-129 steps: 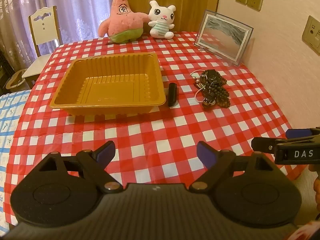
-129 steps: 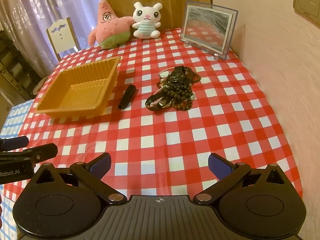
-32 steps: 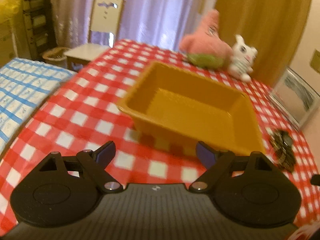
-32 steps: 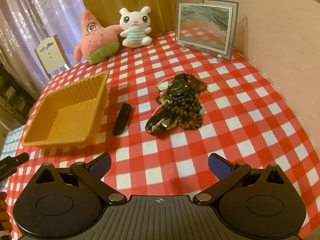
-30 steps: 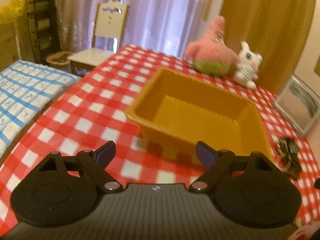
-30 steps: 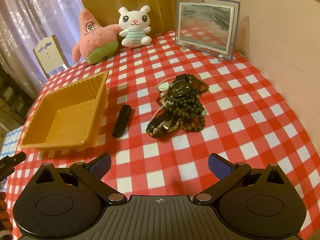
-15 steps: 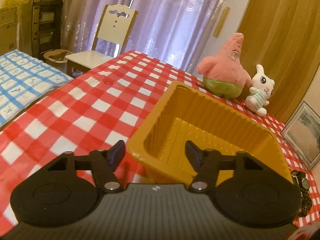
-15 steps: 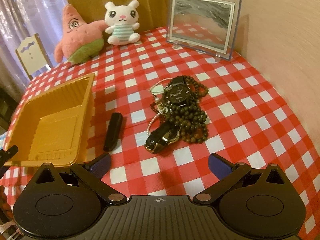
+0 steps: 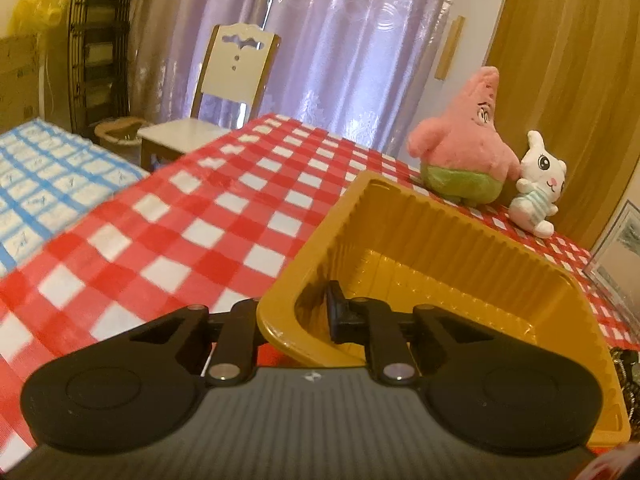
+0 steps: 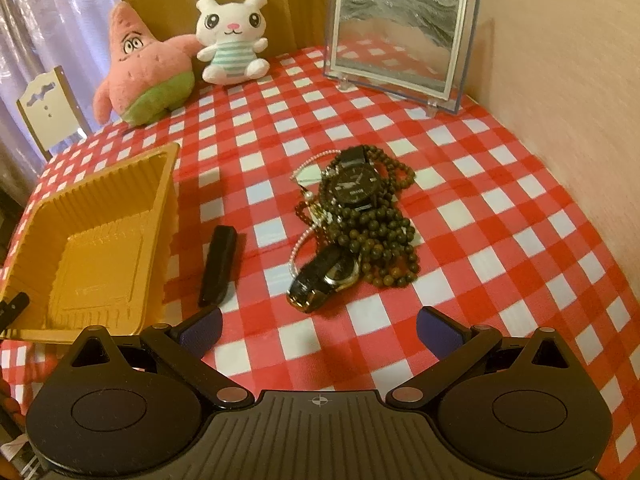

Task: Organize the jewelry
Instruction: 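Grasp the black cylindrical case with the right tool while the left tool holds the tray, then carry the black case over the tray and open the right tool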

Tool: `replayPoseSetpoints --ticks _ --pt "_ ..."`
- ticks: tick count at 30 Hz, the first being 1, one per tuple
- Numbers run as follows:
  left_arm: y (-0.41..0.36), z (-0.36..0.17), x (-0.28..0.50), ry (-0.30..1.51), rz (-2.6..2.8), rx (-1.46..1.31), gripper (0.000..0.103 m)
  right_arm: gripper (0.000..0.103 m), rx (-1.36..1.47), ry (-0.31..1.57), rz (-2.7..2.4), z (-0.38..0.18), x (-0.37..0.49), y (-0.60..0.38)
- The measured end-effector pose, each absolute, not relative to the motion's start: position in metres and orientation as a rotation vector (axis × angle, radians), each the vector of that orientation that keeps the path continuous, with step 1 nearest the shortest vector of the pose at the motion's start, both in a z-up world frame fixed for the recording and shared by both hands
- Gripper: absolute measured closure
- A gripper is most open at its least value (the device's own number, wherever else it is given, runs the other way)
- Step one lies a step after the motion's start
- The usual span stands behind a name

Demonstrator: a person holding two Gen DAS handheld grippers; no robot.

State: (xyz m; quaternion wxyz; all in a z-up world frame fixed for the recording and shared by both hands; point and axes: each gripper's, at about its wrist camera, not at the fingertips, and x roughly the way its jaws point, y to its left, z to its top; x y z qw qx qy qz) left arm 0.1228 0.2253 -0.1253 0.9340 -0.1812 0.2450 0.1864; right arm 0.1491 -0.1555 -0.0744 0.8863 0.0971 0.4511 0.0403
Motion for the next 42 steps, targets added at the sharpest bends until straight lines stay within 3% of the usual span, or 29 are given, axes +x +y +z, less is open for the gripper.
replayPoseSetpoints --ticks 4,6,10,24,34,36,42 --pt "0.238 -0.117 0.118 0.469 0.403 -0.328 0.089 0.0 0.166 0.871 0.104 -0.067 0.15 -0.147" --pt "0.248 -0.112 0.114 0.462 0.41 -0.317 0.091 0.01 0.161 0.835 0.136 -0.063 0.149 -0.143" --pt "0.269 -0.105 0.105 0.455 0.409 -0.29 0.091 0.016 0.166 0.802 0.199 -0.06 0.154 -0.132" --pt "0.285 -0.104 0.109 0.435 0.344 -0.294 0.094 0.054 0.037 0.894 0.265 -0.104 0.194 -0.08" --pt "0.258 -0.105 0.139 0.415 0.222 -0.28 0.096 0.068 0.074 0.927 0.233 -0.127 0.222 -0.08" --pt "0.257 -0.103 0.142 0.41 0.208 -0.273 0.096 0.081 0.021 0.906 0.233 -0.128 0.222 -0.076" --pt "0.253 -0.101 0.147 0.398 0.174 -0.266 0.096 0.082 0.183 0.897 0.18 -0.122 0.226 -0.095"
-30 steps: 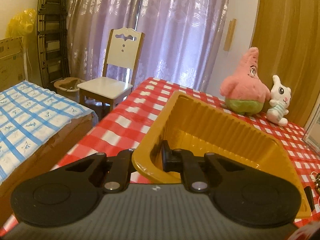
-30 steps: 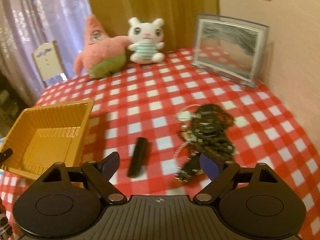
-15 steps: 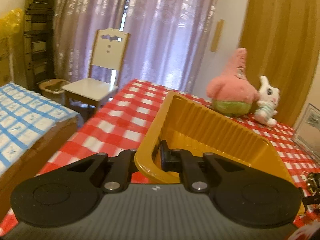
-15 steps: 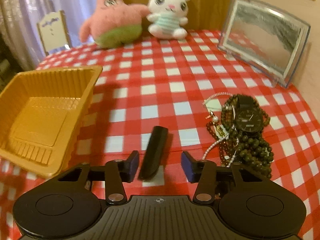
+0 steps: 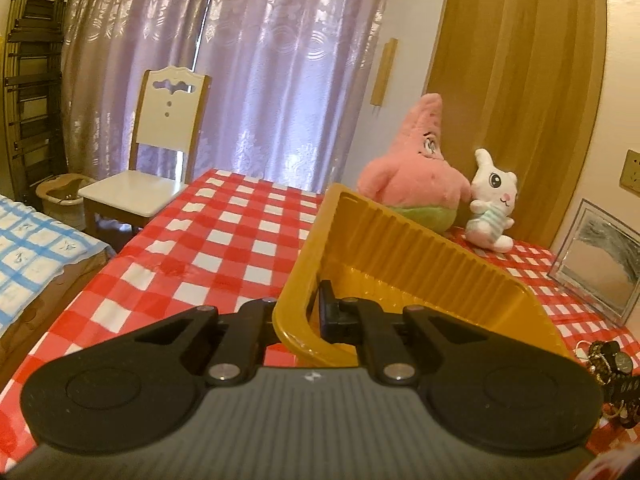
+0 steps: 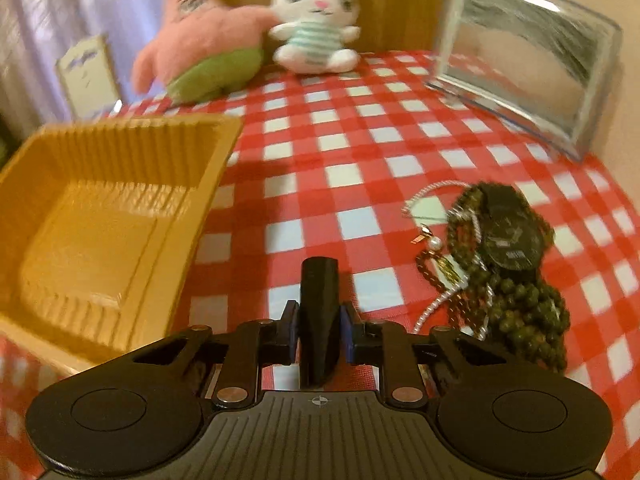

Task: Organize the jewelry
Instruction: 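Carry the black case over the tray and open the right tool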

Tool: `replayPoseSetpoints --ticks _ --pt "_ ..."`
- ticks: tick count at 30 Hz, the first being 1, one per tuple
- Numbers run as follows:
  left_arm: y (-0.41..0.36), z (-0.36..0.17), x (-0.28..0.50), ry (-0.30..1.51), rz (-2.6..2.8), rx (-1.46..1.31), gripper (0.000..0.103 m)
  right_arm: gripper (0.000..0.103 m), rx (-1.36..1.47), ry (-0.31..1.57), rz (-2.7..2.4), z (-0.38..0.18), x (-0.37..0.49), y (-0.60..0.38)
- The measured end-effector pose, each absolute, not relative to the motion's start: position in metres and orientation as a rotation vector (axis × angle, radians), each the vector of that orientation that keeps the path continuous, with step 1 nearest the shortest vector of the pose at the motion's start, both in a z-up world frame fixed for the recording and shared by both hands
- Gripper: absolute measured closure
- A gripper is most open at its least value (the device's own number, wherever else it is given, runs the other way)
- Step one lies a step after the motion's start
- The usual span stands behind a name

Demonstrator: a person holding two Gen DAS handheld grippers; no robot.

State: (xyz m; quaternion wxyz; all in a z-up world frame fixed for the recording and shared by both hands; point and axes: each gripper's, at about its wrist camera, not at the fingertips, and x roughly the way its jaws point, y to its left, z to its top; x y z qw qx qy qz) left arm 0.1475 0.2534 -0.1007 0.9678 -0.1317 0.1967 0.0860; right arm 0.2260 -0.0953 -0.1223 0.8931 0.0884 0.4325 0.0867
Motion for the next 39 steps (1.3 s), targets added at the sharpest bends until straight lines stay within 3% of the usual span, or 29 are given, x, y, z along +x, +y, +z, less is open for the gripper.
replayPoseSetpoints --ticks 8,18,27,39 --pt "0.239 -0.094 0.156 0.384 0.108 -0.26 0.096 0.082 0.278 0.709 0.274 -0.065 0.221 -0.089" --pt "0.221 -0.089 0.16 0.389 0.061 -0.258 0.097 0.081 0.126 0.868 0.339 -0.094 0.233 -0.033" --pt "0.225 -0.09 0.162 0.404 0.058 -0.262 0.098 0.081 0.044 0.877 0.358 -0.103 0.228 -0.017" --pt "0.217 -0.089 0.172 0.401 0.043 -0.256 0.098 0.08 0.183 0.836 0.27 -0.073 0.166 -0.096"
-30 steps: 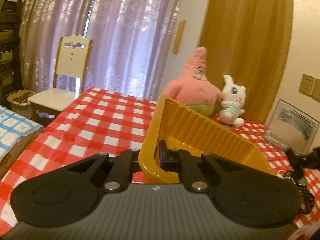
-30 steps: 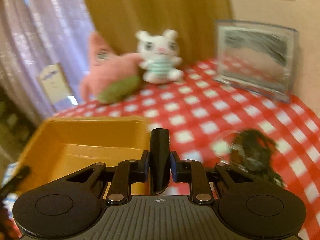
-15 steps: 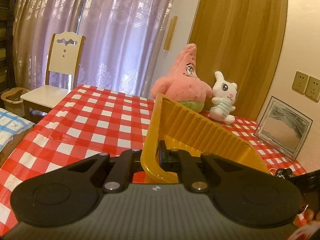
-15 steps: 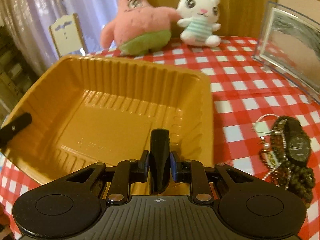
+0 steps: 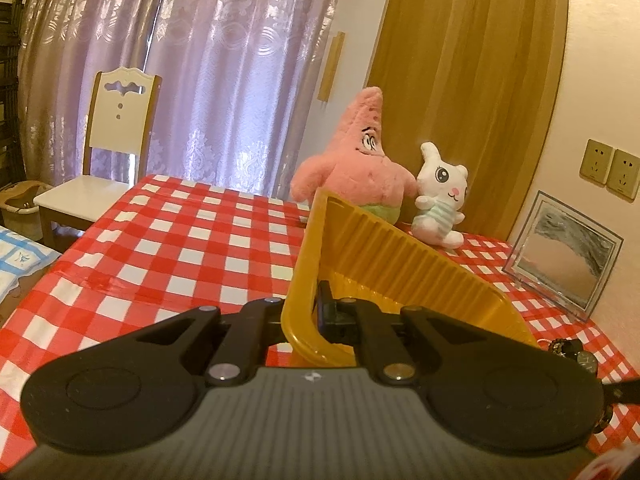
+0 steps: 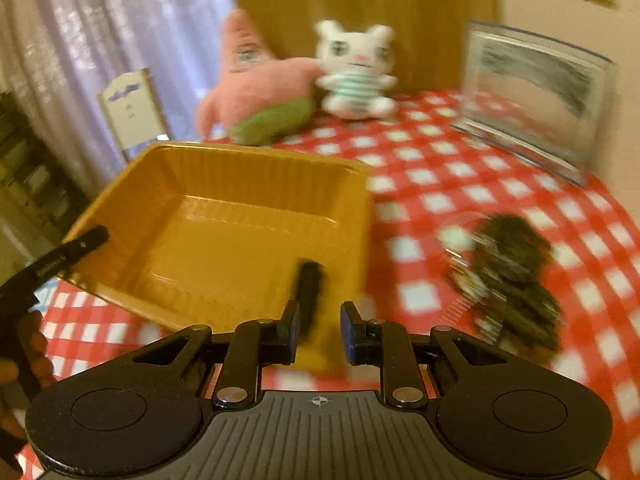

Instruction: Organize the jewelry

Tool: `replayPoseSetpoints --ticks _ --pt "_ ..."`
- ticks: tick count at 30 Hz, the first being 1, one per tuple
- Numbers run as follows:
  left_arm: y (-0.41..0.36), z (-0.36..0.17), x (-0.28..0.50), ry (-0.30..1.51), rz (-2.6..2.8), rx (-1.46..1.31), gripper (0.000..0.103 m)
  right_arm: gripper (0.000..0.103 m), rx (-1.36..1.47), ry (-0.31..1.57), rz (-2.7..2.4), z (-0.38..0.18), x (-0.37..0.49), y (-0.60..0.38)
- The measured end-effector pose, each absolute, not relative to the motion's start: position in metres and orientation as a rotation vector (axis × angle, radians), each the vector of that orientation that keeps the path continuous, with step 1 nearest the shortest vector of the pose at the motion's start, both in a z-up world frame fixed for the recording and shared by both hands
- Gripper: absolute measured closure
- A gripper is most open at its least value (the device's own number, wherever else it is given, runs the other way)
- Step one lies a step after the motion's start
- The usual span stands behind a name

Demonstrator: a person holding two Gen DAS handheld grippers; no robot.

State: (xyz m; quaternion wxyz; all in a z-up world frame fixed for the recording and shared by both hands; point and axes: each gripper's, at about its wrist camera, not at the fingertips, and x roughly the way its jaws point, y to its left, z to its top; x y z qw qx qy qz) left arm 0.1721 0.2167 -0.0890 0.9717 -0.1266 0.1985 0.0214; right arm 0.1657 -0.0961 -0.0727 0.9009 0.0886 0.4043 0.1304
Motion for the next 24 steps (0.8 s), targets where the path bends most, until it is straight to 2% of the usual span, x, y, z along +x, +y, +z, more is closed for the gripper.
replayPoseSetpoints --ticks 12,24 --pt "0.203 -0.086 0.185 0.407 0.087 -0.24 0.097 0.08 0.171 0.884 0.127 -0.076 0.147 -0.181" --pt "0.186 -0.085 0.197 0.406 0.132 -0.205 0.096 0.081 0.044 0.819 0.311 -0.08 0.203 -0.172"
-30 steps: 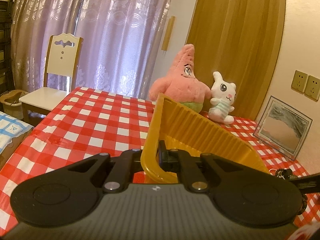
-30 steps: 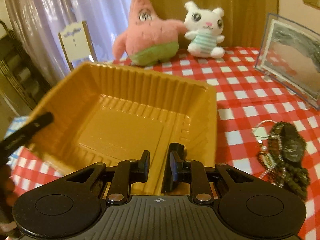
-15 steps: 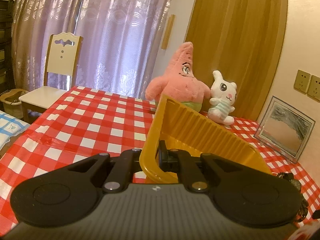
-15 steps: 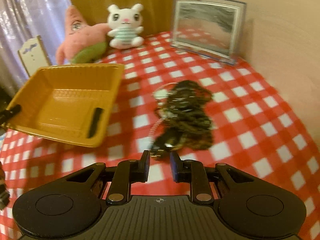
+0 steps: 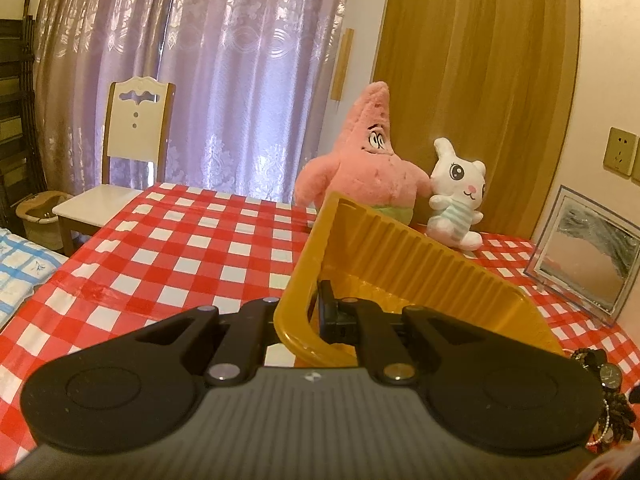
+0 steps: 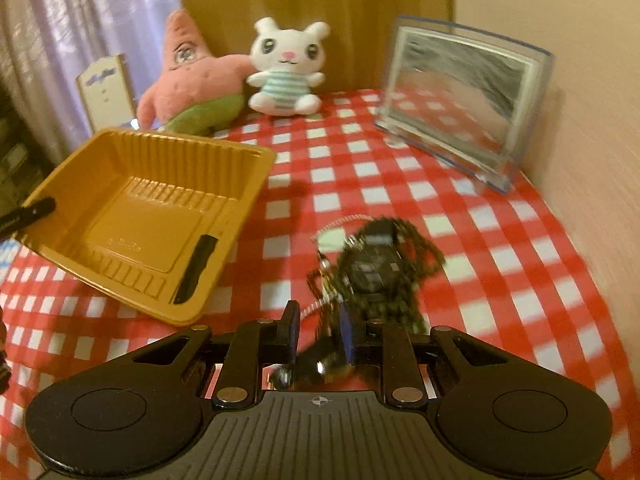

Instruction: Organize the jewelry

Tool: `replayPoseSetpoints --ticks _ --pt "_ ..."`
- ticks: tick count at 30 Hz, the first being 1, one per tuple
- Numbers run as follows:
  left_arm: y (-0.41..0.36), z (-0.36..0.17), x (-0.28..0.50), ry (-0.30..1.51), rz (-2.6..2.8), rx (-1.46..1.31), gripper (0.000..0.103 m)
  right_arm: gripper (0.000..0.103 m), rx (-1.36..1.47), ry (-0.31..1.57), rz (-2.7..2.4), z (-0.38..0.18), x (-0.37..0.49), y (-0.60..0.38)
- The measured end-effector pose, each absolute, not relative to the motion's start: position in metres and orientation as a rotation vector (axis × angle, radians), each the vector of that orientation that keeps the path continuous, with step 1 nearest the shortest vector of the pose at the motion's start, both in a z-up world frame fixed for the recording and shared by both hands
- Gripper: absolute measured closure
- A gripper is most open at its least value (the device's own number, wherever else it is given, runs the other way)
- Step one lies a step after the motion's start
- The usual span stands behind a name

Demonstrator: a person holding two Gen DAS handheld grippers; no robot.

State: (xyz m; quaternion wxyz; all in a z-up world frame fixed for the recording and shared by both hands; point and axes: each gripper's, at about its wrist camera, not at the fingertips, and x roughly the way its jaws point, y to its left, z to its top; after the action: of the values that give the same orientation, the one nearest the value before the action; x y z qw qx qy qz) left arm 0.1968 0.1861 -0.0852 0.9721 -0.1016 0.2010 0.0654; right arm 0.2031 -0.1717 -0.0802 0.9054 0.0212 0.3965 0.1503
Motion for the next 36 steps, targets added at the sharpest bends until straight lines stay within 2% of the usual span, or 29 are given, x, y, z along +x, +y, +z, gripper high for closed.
replayPoseSetpoints --ticks 7,18,24,29,36 --pt "0.186 -0.086 0.206 0.415 0.143 -0.193 0.095 0.081 -0.055 0.821 0.376 -0.099 0.25 -0.154" --pt "0.188 -0.084 0.212 0.427 0.138 -0.181 0.095 0.083 -0.065 0.876 0.333 -0.127 0.286 -0.145" --pt "0.187 -0.083 0.213 0.424 0.132 -0.177 0.095 0.098 -0.053 0.885 0.32 -0.133 0.293 -0.143" --pt "0.188 -0.083 0.214 0.425 0.128 -0.178 0.095 0.098 0.006 0.853 0.304 -0.124 0.29 -0.149" --pt "0.185 -0.082 0.214 0.433 0.12 -0.175 0.095 0.098 0.25 0.752 0.432 -0.076 0.283 -0.151"
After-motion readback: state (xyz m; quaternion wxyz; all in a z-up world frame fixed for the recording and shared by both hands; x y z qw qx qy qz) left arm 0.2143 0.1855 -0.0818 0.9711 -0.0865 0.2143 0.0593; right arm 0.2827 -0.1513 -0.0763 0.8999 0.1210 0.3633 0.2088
